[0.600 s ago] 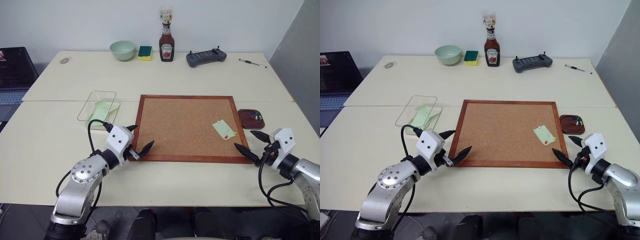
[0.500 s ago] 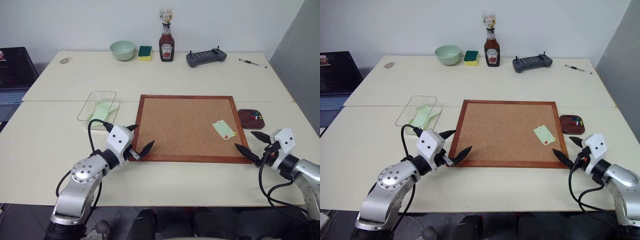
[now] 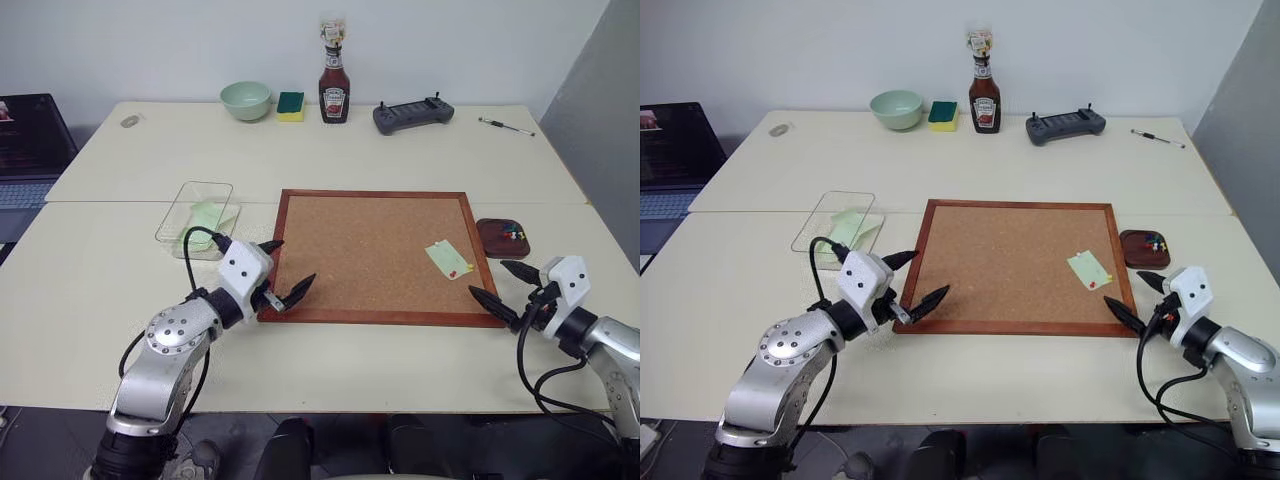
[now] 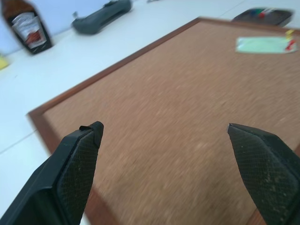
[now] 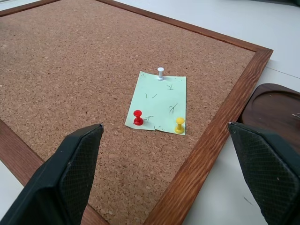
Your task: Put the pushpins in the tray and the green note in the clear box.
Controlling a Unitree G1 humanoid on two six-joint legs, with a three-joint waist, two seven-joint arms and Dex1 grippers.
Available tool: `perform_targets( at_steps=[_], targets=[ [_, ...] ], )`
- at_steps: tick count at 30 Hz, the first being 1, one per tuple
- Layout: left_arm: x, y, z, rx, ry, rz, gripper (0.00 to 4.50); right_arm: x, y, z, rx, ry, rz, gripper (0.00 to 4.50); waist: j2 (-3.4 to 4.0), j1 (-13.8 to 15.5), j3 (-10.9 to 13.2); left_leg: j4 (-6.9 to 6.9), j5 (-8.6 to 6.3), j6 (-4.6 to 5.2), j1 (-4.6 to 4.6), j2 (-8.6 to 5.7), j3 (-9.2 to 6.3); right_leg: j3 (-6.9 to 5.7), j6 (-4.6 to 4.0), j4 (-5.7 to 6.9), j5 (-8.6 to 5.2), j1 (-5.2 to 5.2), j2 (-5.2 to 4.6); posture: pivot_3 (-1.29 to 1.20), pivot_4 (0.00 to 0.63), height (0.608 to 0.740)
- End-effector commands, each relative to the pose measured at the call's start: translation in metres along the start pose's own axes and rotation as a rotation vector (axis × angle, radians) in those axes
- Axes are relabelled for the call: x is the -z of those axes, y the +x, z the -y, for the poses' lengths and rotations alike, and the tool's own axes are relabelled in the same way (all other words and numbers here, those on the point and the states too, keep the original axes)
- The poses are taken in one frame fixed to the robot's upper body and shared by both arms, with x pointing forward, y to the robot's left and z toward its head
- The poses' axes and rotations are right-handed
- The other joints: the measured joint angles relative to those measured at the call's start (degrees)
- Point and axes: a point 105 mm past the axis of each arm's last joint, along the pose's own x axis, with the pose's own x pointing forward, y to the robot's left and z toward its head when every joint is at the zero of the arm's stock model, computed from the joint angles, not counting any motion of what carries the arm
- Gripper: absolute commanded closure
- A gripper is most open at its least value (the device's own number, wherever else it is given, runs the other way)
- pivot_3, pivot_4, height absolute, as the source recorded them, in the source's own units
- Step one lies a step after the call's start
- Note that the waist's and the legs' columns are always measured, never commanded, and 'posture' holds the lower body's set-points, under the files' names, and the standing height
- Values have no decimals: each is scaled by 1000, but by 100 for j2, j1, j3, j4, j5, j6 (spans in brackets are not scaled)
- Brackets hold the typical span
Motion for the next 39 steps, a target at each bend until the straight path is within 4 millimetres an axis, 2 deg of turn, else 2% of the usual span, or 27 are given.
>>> perform_targets(
  at_steps=[1,10,21,30,35,39],
  targets=[
    [-17,14,11,94,12,74,480,-16,4,-7,-20,-31,51,0,0,-5,0,0,0,0,0,0,0,0,0,0,0,0,0,0,150,740],
    [-26,49,26,237,-1,118,2371,-27,5,-14,-21,-31,76,0,0,-7,0,2,0,0,-1,-1,-2,-2,0,0,0,1,0,0,150,740],
    [-10,77,39,310,-30,110,4427,-31,8,-17,-20,-39,83,0,0,-3,0,3,0,0,-1,-2,-2,-1,0,0,0,0,0,0,150,740],
    [5,94,51,370,-117,92,4427,-31,11,-18,-11,-45,65,0,1,-4,0,4,0,0,-1,-3,-2,-1,0,0,0,1,0,0,150,740],
    [25,100,53,377,-154,38,4427,-33,23,-15,-2,-42,37,0,0,-8,0,7,0,0,-1,-3,-2,-1,1,1,0,1,0,0,150,740],
    [30,102,54,384,-146,26,4427,-31,35,-8,16,-24,-3,0,1,-6,-1,8,0,0,-1,-4,-3,-2,1,1,0,1,0,0,150,740]
  ],
)
